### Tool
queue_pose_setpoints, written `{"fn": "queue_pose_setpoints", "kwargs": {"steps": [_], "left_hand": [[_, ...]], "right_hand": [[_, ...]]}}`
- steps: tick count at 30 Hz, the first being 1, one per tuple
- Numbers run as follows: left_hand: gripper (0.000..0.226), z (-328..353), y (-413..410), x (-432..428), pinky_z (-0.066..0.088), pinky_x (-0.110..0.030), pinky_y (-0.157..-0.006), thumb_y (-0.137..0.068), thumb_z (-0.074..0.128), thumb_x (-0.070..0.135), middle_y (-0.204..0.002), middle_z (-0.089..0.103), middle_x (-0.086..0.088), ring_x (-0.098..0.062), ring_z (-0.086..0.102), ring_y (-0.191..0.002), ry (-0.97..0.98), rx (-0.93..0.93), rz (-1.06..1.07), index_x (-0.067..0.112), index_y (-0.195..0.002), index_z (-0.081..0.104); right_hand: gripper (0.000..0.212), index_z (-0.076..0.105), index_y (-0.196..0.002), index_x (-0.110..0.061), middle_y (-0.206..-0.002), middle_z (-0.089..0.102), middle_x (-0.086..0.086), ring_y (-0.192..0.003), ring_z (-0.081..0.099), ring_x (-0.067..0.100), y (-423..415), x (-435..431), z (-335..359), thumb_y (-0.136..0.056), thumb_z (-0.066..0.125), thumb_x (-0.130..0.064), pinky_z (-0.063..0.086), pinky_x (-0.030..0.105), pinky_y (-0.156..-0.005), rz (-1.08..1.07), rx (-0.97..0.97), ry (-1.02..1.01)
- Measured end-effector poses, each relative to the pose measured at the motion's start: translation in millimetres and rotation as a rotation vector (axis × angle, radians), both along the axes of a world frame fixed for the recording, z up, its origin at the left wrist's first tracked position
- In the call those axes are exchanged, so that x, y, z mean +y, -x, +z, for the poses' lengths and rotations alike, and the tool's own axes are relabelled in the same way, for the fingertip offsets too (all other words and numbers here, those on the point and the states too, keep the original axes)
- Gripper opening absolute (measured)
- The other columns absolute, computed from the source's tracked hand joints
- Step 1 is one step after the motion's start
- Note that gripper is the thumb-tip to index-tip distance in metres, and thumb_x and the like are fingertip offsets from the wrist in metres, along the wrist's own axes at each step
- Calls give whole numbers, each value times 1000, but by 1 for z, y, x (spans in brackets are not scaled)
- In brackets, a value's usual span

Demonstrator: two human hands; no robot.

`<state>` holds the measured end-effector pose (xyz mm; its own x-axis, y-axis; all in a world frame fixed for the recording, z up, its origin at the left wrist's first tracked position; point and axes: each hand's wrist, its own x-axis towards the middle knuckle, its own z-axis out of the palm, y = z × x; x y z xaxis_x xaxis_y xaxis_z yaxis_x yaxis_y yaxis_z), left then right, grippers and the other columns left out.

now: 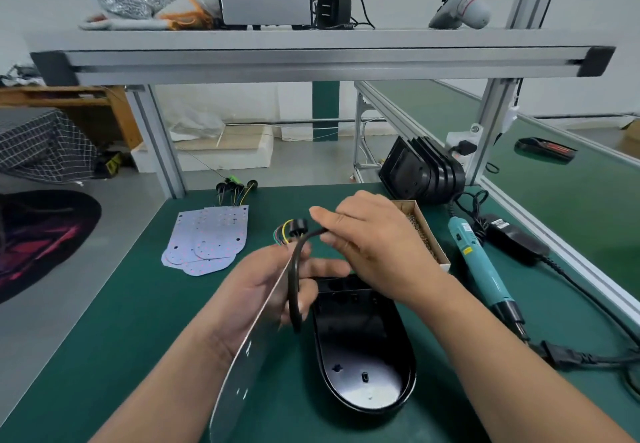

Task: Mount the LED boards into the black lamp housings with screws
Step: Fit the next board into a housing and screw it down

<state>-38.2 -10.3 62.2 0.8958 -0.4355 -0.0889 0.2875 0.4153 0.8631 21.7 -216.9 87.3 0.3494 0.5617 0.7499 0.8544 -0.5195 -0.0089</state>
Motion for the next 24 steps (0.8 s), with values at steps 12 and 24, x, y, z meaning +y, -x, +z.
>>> {"fn": "queue_pose_setpoints", "kwargs": {"steps": [12, 24], "left_hand": [[50, 6, 12, 10, 47, -27, -51, -72, 95, 39, -117, 72, -24, -11, 47, -44, 201, -68, 105, 16, -106, 67], [42, 6, 0, 35, 43, -22, -59, -74, 91, 29, -86, 62, 4, -3, 44, -45, 313, -236, 211, 22, -97, 57]], "right_hand": [[55, 68, -138, -3, -92, 64, 13, -77, 52, 34, -2, 3, -9, -88, 61, 17, 51, 51, -69, -41, -27, 50], [9, 76, -103, -6, -87, 70, 10, -83, 60, 37, -7, -18, -10, -97, 70, -6, 53, 47, -74, -305, 87, 13]]}}
